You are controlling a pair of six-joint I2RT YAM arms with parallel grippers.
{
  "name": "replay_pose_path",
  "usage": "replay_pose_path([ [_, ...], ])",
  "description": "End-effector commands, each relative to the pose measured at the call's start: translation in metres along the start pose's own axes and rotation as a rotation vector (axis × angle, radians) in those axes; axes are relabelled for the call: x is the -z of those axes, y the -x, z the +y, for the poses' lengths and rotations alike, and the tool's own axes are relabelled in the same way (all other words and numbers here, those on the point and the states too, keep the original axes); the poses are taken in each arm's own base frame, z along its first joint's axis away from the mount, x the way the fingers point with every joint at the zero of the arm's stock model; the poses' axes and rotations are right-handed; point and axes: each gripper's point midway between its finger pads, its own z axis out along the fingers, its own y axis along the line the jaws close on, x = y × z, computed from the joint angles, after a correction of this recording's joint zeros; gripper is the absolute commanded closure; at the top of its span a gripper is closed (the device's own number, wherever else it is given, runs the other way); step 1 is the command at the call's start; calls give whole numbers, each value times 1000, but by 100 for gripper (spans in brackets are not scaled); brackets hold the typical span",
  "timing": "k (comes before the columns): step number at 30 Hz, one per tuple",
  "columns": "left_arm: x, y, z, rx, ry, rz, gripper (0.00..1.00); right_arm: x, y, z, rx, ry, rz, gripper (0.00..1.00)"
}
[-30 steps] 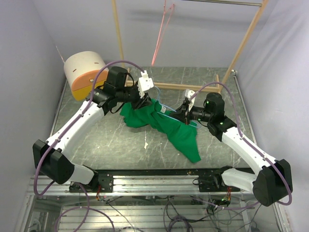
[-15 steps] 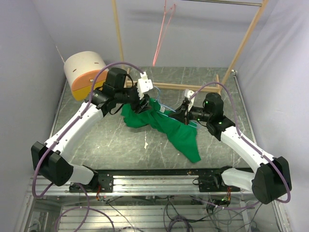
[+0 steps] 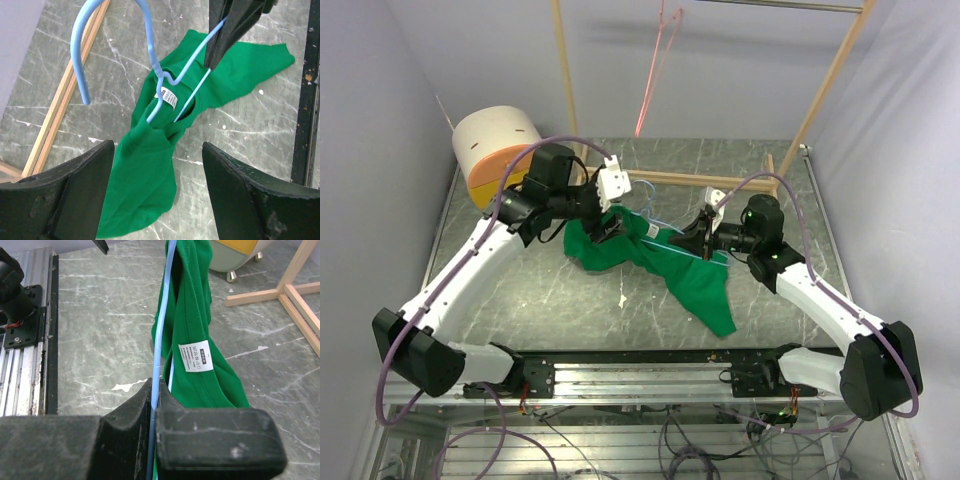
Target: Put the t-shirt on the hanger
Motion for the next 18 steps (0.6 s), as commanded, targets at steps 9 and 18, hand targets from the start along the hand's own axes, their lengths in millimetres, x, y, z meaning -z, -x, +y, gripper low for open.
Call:
replay_pose_path([
  [9,32,-22,24,-99,1,-15,11,0,-3,3,18,37,-16,100],
  [18,5,-31,21,-181,-212,-60,13,3,0,5,24,33,1,100],
])
